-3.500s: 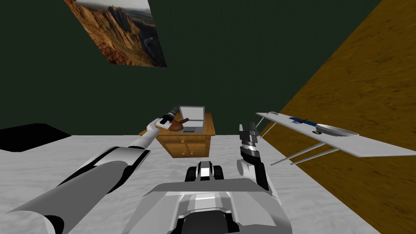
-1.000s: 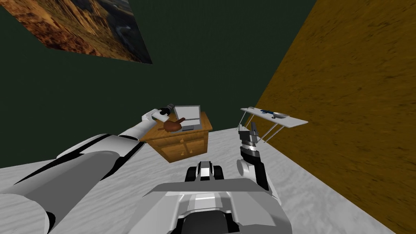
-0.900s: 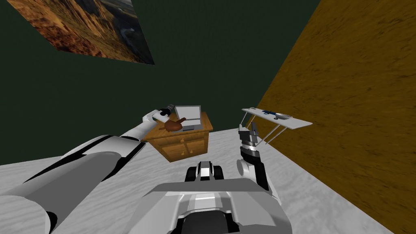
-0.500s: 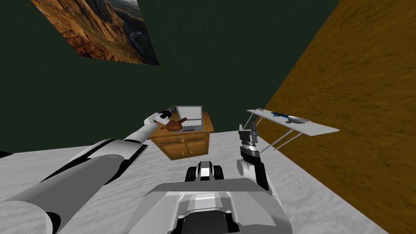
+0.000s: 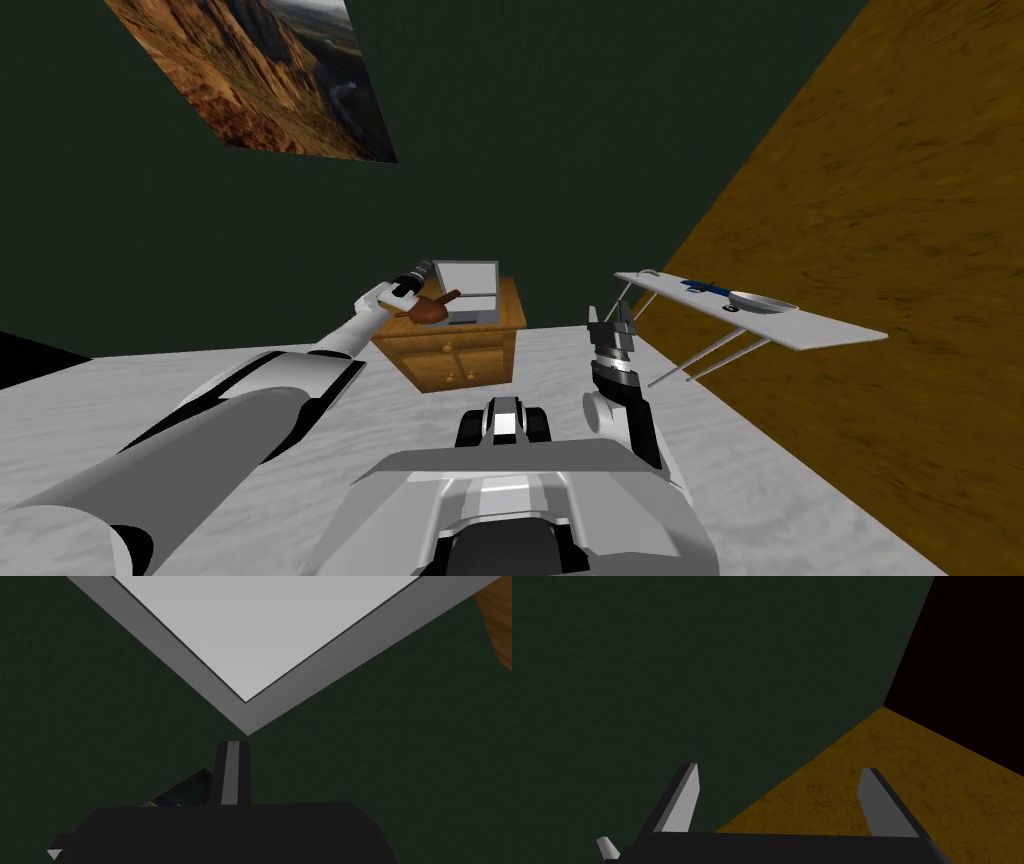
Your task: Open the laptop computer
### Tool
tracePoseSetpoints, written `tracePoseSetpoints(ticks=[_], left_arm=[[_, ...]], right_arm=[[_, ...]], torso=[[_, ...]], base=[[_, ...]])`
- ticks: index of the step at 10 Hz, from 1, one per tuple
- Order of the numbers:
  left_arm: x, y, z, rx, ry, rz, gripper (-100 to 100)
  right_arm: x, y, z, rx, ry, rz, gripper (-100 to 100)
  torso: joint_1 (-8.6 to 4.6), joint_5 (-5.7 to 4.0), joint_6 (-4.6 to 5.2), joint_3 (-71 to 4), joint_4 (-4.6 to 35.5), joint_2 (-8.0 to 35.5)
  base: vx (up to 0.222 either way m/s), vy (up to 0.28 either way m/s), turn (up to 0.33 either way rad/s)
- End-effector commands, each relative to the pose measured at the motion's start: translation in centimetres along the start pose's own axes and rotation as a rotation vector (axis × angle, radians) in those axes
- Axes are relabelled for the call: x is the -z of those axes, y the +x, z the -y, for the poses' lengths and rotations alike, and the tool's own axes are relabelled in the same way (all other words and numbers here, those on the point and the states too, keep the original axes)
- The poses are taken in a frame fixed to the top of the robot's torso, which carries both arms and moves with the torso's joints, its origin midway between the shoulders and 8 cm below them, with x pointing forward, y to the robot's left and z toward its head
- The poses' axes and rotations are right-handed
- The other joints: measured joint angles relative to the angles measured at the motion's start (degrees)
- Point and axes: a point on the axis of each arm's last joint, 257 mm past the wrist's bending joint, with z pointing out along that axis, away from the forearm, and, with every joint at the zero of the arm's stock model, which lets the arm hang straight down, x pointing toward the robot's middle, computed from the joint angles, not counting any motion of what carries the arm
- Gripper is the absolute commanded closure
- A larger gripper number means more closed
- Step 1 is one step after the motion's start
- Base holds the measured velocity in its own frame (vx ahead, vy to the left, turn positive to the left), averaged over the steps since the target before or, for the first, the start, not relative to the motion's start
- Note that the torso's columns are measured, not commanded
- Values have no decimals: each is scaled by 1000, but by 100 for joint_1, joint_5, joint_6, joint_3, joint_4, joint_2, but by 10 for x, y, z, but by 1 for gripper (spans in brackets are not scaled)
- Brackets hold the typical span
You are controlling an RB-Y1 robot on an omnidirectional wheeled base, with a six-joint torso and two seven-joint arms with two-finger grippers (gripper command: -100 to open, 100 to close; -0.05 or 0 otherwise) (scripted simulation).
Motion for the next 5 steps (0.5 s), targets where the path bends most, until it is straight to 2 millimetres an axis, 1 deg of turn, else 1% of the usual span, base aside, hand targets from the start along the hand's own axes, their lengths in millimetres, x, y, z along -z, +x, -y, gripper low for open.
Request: tracePoseSetpoints(ticks=[1, 2, 3, 4, 5], left_arm=[[7, 5, 4, 10, 54, 3, 100], [7, 5, 6, 10, 61, 3, 100], [14, 9, 1, 17, 80, 12, 100], [15, 9, 9, 17, 109, 9, 100], [23, 15, 1, 20, 120, 16, 100]], right_arm=[[0, 0, 0, 0, 0, 0, 0], [0, 0, 0, 0, 0, 0, 0], [0, 0, 0, 0, 0, 0, 0], [0, 0, 0, 0, 0, 0, 0], [0, 0, 0, 0, 0, 0, 0]], torso=[[-2, 1, -11, 0, 0, -2], [-11, -2, 0, -2, -1, -5], [-3, -1, 0, -1, 0, -2], [-11, -1, -9, -1, -1, -5], [-6, -2, -4, -3, -1, -6]], base=[[42, -73, 129], [24, -40, -26], [40, -78, 153], [47, -78, 163], [64, -80, 263]])
